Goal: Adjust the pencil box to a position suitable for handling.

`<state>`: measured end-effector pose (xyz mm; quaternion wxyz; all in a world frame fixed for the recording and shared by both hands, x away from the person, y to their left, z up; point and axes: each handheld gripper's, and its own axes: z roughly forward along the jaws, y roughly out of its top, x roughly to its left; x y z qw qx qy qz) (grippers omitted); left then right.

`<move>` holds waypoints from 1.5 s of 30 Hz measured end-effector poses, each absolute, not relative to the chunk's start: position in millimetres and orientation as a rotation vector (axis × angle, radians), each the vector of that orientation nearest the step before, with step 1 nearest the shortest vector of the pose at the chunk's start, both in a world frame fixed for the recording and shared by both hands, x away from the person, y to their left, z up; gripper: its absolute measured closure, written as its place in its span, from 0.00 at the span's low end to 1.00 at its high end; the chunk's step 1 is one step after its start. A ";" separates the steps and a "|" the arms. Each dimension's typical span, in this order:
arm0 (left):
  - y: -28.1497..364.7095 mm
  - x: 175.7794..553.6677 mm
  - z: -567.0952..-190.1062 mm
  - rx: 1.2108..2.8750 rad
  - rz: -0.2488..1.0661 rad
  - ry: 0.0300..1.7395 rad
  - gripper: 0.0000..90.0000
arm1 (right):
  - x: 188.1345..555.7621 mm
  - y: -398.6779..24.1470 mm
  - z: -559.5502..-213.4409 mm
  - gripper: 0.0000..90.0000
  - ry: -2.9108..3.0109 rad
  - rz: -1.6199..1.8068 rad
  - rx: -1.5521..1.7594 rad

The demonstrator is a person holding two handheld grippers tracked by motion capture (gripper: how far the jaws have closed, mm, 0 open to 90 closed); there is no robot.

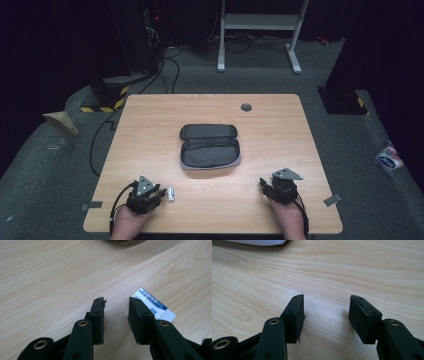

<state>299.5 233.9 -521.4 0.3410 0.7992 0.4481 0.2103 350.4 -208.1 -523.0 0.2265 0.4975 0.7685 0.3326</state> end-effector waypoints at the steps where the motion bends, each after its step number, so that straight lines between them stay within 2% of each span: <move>1: 227.4 302.6 -522.2 2.085 0.556 1.142 0.73 | 350.3 -208.1 -523.0 0.51 2.119 0.917 1.371; 8: 220.7 311.0 -522.9 2.075 0.557 1.125 0.73 | 350.3 -208.1 -523.0 0.51 2.118 0.917 1.370; 15: 235.3 306.3 -518.4 1.994 0.531 1.139 0.70 | 350.8 -207.0 -523.0 0.51 2.110 0.915 1.383; 22: 229.8 301.9 -517.4 2.003 0.497 1.092 0.58 | 351.5 -206.3 -523.0 0.51 2.106 0.913 1.388; 27: 218.9 294.9 -515.8 2.028 0.492 1.054 0.56 | 351.5 -206.2 -523.0 0.51 2.105 0.912 1.389; 32: 214.3 293.3 -517.2 2.044 0.501 1.053 0.56 | 351.6 -206.3 -523.0 0.51 2.105 0.913 1.390; 38: 215.1 293.4 -518.8 2.046 0.492 1.057 0.64 | 351.9 -206.9 -523.0 0.51 2.111 0.915 1.385; 45: 214.2 292.4 -519.1 2.055 0.501 1.045 0.68 | 351.8 -206.8 -523.0 0.51 2.110 0.914 1.385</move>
